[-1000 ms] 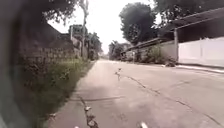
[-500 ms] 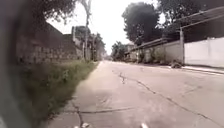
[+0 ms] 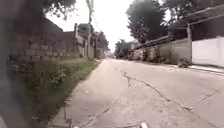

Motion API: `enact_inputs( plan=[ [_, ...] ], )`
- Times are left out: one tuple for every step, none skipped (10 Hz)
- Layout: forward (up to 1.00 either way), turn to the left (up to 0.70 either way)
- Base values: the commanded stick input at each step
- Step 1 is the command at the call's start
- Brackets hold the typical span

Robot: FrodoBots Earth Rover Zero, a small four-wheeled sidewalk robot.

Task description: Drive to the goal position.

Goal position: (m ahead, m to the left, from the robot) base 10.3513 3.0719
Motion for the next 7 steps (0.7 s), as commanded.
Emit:
enact_inputs(
  plan=[
    [0.7, 0.0],
    [0.7, 0.0],
    [0.7, -0.11],
    [0.7, -0.3],
    [0.7, -0.14],
    [0.7, 0.0],
    [0.7, 0.0]
  ],
)
